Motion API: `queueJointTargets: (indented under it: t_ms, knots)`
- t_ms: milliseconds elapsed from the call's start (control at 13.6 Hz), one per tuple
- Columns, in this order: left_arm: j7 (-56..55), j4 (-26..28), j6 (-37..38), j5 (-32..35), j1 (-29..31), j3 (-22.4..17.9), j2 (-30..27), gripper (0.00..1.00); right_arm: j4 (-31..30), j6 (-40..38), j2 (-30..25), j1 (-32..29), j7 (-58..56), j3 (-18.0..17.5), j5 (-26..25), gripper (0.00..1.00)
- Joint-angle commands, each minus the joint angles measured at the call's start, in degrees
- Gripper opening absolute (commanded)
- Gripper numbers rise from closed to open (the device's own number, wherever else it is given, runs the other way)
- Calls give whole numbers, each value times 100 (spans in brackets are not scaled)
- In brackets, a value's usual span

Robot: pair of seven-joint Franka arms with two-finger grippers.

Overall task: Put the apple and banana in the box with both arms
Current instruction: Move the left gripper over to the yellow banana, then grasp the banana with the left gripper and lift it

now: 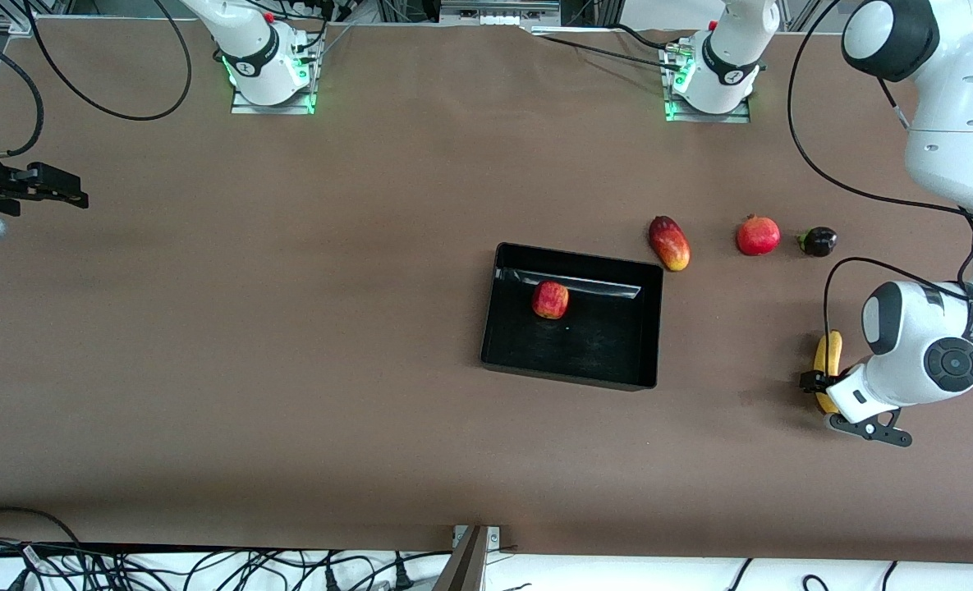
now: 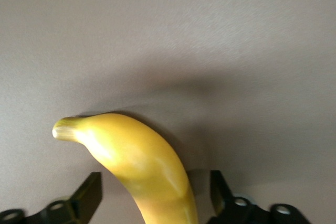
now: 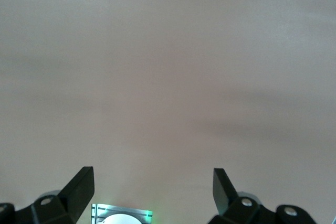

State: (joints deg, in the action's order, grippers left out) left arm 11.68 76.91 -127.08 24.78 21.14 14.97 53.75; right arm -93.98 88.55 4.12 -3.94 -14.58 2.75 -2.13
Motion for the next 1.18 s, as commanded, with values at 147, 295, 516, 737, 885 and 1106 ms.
queueJointTargets:
  t_ms: [147,295,516,737,885,1106]
  knots:
    - [28,157,34,89,66,-3,-163,0,91,-93,36,-37,-71,-20,-24,100]
    - [-182,105,549,36,-12,49,-294,0,91,-93,45,-37,-71,-20,-24,100]
    - [-954,96,1927,-620,-573,111,-1004,0,91,-93,63,-45,-71,-20,-24,100]
    - [-2227,52,2792,-1684,-1539,24,-1594,0,91,-93,63,-45,-71,-20,-24,100]
    - [-3254,52,2882,-2098,-2172,15,-1736,0,91,-93,63,-45,-71,-11,-24,100]
    - [-4347,95,2812,-2188,-2833,76,-1728,0,91,-84,63,-45,-71,-20,-24,100]
